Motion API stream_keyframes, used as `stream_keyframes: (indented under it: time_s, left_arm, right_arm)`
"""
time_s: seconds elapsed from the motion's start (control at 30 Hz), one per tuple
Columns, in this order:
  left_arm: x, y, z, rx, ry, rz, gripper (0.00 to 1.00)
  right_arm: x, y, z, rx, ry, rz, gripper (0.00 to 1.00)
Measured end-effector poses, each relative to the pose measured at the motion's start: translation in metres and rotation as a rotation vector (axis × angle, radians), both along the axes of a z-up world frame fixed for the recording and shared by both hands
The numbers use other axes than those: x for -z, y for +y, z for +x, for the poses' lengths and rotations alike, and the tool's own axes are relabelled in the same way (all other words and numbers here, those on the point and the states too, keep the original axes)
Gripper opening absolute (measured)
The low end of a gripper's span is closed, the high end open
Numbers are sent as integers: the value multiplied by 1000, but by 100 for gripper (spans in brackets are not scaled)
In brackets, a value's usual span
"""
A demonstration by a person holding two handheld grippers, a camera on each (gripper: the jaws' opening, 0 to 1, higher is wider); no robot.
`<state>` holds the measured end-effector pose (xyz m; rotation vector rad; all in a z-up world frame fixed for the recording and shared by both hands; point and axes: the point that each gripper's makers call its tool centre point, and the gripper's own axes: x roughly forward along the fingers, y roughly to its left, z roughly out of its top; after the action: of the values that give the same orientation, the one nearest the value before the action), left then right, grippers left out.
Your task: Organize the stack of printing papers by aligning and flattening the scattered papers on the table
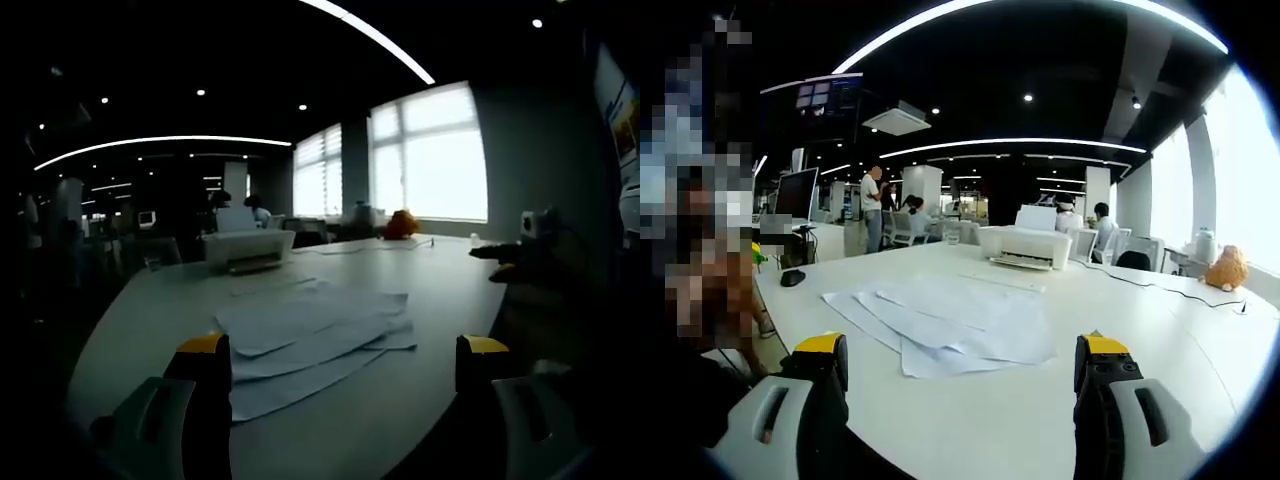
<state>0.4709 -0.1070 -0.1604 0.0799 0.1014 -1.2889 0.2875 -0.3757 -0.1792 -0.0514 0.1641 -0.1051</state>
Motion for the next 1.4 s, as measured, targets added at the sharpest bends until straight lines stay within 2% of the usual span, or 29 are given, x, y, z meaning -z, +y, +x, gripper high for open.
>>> stream_keyframes:
  time_s: [0.3, 0.53, 0.93, 1.4]
  left_arm:
    - [-1, -1, -4, 10, -1, -4, 95]
    - [-2, 1, -4, 9, -4, -7, 95]
    - [-4, 3, -5, 12, -4, -15, 95]
    - [-6, 1, -6, 14, -7, -19, 95]
  right_arm:
    - [5, -2, 2, 6, 6, 10, 89]
    - [4, 2, 12, -10, 7, 9, 89]
    - [-14, 9, 47, -48, -9, -15, 89]
    - [-11, 22, 91, -105, 6, -9, 88]
